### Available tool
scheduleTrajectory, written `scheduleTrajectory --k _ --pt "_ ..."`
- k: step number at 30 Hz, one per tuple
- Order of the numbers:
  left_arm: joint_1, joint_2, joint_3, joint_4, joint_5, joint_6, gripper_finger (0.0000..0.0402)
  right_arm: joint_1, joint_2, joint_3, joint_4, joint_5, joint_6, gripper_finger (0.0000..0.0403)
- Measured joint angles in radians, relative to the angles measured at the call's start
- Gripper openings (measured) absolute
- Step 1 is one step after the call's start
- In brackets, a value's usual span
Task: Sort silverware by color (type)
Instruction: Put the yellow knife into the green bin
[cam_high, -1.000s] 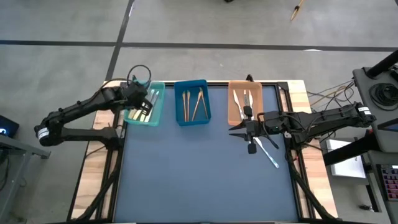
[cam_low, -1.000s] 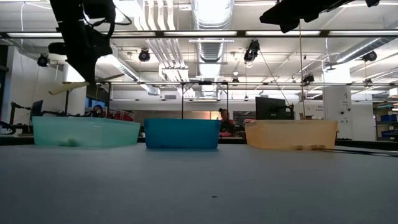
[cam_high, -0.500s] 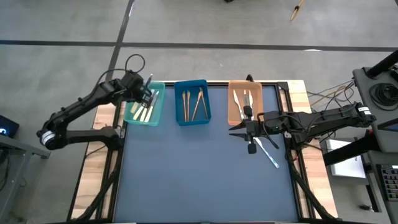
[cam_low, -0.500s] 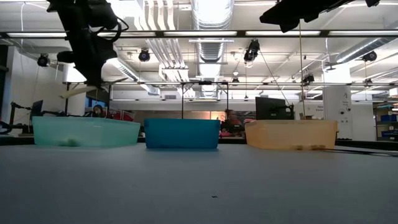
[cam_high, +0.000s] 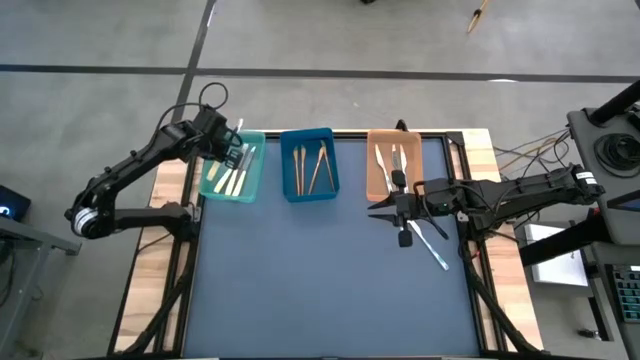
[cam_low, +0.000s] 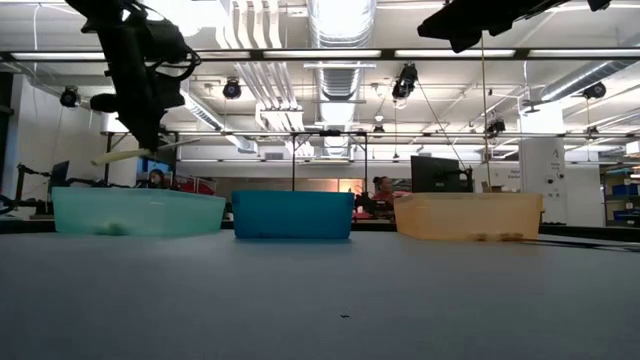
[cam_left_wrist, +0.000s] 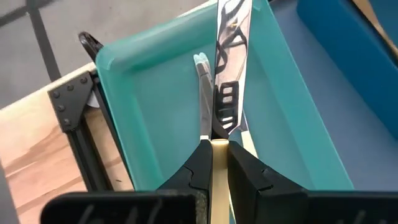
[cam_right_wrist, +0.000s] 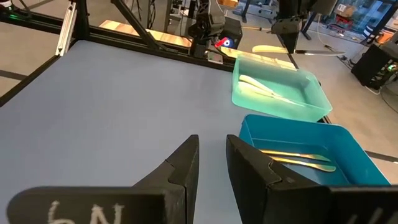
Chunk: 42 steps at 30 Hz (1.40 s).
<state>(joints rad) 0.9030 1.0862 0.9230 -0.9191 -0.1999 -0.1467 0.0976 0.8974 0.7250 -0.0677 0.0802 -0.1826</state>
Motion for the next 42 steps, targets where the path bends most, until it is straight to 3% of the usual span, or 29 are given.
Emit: scheduleTrajectory --k 19,42 --pt "0.044 0.141 0.000 -0.021 0.084 0.057 0.0011 0.000 0.000 0.000 0.000 0.000 -0.009 0.0072" --pt "0.048 0.328 0.053 -0.023 0.089 0.112 0.0011 0.000 0.000 0.000 -0.001 0.000 -0.009 0.0072"
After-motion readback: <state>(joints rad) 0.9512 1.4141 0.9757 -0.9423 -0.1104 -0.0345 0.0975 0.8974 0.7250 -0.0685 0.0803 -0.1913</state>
